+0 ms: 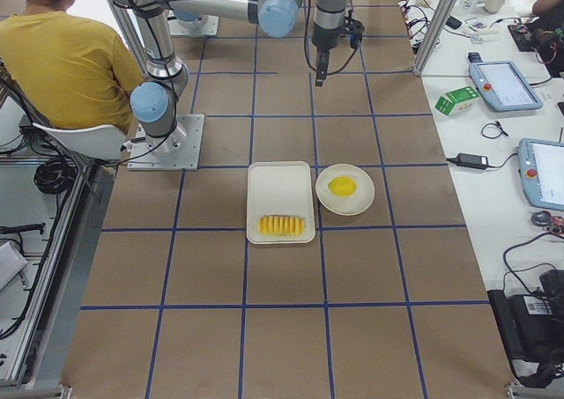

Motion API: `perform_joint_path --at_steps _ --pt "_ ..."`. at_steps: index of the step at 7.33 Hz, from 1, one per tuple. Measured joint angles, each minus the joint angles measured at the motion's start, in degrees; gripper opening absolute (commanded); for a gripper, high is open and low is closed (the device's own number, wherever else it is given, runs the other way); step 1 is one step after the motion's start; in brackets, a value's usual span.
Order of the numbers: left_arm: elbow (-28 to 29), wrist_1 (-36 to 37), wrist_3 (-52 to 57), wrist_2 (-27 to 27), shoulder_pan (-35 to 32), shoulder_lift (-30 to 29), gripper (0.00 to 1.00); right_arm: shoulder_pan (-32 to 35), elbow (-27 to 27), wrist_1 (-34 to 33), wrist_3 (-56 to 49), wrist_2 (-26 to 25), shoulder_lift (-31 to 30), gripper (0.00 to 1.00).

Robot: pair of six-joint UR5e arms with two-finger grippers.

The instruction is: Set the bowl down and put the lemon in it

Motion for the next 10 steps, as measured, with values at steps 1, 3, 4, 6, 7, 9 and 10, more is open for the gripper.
perform_joint_path --at_steps 1,3,4,6,7,9,10 --pt "0.03 3.14 0.12 -1.30 0.12 -2.55 1.00 -3.55 -0.02 -2.42 -2.93 0.04 2.47 1.00" --pt "0.11 5.22 -0.32 -2.63 0.29 -4.50 0.53 -7.55 -0.07 -7.56 -10.10 -0.21 8.31 1.00" --pt "0.14 5.43 -0.78 -2.62 0.47 -4.76 0.30 -9.12 -0.06 -9.99 -12.83 -0.64 11.48 1.00" --pt "0.10 5.22 -1.28 -2.69 0.69 -4.81 0.00 -11.51 -0.26 -14.09 -17.02 -2.73 17.46 1.00" --pt "0.10 5.07 -1.33 -2.75 0.75 -4.73 0.00 -11.89 -0.48 -16.72 -18.29 -4.32 19.84 1.00" --pt "0.51 4.83 -1.43 -2.73 0.81 -4.23 0.00 -12.08 -0.61 -22.02 -18.97 -6.89 23.52 1.00" --pt "0.81 4.37 -2.48 -2.81 0.68 -3.67 0.00 -12.10 -0.74 -22.95 -18.72 -6.99 24.89 1.00"
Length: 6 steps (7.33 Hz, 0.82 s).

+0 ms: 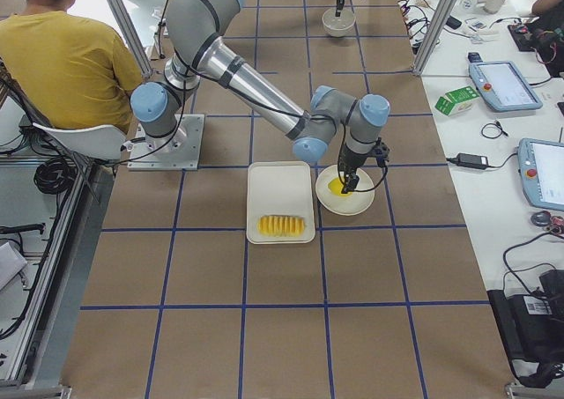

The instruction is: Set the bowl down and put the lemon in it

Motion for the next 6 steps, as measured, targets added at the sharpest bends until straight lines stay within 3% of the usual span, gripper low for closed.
perform_joint_path --at_steps 1,2,4,5,6 --pt "-0.06 -1.30 -2.44 -1.40 -0.71 0.89 0.00 -0.01 -0.05 -0.34 0.22 0.22 1.01 0.99" --pt "-0.79 -3.19 -5.40 -4.44 -2.32 2.44 0.00 -0.01 -0.08 -0.46 0.32 0.92 1.65 0.92" --pt "-5.54 -4.30 -13.22 -8.29 -8.68 6.40 0.00 -0.01 -0.15 -0.32 0.30 2.09 2.51 0.14" --pt "-9.19 -2.14 -18.77 -8.54 -12.56 8.05 0.00 0.00 -0.22 0.71 0.13 2.18 2.46 0.00" --pt "-12.33 1.80 -23.67 -8.13 -16.05 8.70 0.00 0.02 -0.41 2.39 -0.13 2.19 1.96 0.00"
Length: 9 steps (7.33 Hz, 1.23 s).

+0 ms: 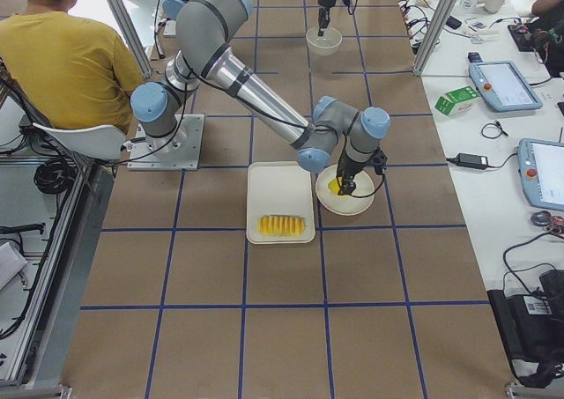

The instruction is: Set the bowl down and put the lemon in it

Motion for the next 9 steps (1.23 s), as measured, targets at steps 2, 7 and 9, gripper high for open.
perform_joint_path --at_steps 2,7,9 --pt "-2.85 4.60 -4.34 1.82 -3.69 -0.28 0.00 0.18 -1.14 3.36 -0.08 -0.16 -2.00 0.00" --pt "-0.57 1.66 -7.73 2.86 -3.50 2.64 1.00 7.58 -3.16 21.67 9.40 6.43 -13.63 0.00" --pt "6.06 -13.34 0.15 5.96 -1.25 9.03 1.00 17.15 -3.23 23.69 21.91 7.18 -16.89 0.00"
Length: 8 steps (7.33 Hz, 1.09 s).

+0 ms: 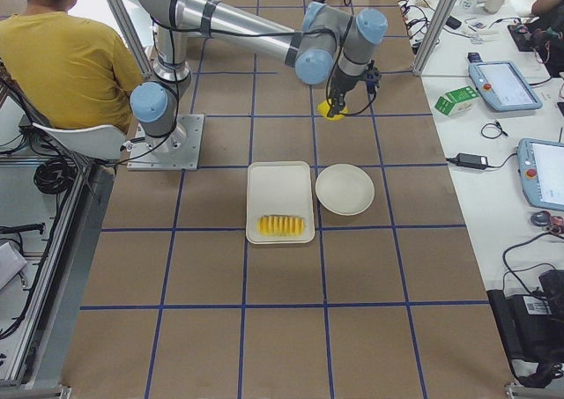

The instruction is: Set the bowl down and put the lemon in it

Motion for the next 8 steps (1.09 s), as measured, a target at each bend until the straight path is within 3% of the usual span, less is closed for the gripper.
perform_joint_path --at_steps 2,4,8 --pt "2.95 -10.09 9.84 4.85 2.69 7.02 1.00 11.15 -0.01 -1.26 12.40 0.86 -0.88 0.00" --pt "3.22 -17.18 17.14 5.76 9.08 13.35 1.00 18.67 0.35 -6.20 18.02 4.34 0.10 0.00" --pt "1.03 -17.08 15.23 7.07 6.55 16.29 1.00 26.54 0.69 -16.42 24.24 7.68 7.03 0.00"
